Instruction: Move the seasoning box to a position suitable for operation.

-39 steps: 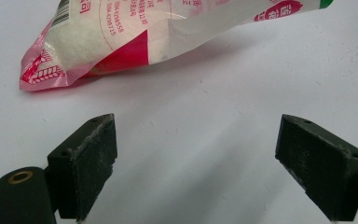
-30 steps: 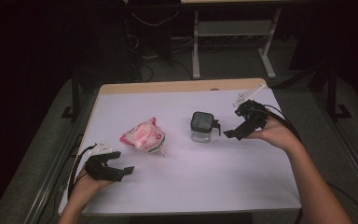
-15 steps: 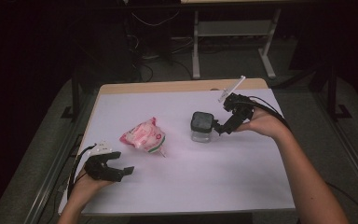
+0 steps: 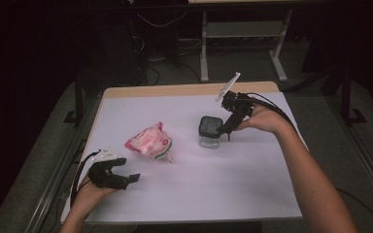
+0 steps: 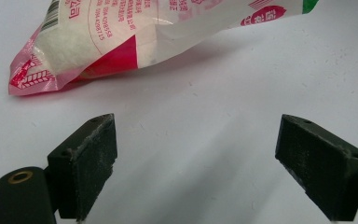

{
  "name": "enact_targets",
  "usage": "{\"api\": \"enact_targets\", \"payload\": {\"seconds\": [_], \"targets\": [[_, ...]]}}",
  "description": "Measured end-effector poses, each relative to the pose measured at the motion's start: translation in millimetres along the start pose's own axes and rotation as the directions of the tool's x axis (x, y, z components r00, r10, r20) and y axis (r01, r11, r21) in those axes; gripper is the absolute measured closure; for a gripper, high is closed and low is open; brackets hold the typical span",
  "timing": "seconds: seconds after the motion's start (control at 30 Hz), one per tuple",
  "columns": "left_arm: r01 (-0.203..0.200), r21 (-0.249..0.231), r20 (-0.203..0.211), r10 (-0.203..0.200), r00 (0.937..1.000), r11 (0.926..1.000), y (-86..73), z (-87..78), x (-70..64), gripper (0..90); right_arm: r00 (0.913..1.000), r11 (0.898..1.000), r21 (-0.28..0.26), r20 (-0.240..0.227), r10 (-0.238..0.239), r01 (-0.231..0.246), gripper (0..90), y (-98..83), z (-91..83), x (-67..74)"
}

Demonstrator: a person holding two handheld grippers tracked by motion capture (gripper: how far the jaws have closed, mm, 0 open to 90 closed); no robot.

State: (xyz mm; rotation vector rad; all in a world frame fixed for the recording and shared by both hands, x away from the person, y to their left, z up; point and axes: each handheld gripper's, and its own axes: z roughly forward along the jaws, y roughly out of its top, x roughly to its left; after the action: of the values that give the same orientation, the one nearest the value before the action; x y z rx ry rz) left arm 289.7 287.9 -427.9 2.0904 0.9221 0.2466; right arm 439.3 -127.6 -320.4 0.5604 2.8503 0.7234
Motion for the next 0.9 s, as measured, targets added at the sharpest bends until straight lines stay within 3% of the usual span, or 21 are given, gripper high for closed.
{"api": "enact_targets", "payload": {"seconds": [0.17,0.37,0.5,0.9], "targets": [[-0.009,0.004,0.008,0.009,0.9999,1.0000,0.2,0.5,-0.4,12.3,0.9996,1.000,0.011,-0.028,-0.007,0.007,2.4,11.6,8.4,-2.7],[-0.002,0.006,0.011,0.002,0.9999,1.0000,-1.0,1.2,-0.6,12.3,0.9979,0.996,0.074,-0.053,-0.037,0.041,2.3,23.8,26.3,-2.6],[0.003,0.001,0.012,-0.003,0.9999,1.0000,-1.4,-0.1,0.5,12.3,0.9964,0.990,0.117,-0.054,-0.066,0.072,1.9,33.3,36.5,-1.7],[0.001,0.003,0.025,-0.001,0.9997,1.0000,-1.1,0.0,-1.5,12.3,0.9924,0.971,0.214,-0.089,-0.085,0.102,1.5,45.7,65.0,-0.9]]}}
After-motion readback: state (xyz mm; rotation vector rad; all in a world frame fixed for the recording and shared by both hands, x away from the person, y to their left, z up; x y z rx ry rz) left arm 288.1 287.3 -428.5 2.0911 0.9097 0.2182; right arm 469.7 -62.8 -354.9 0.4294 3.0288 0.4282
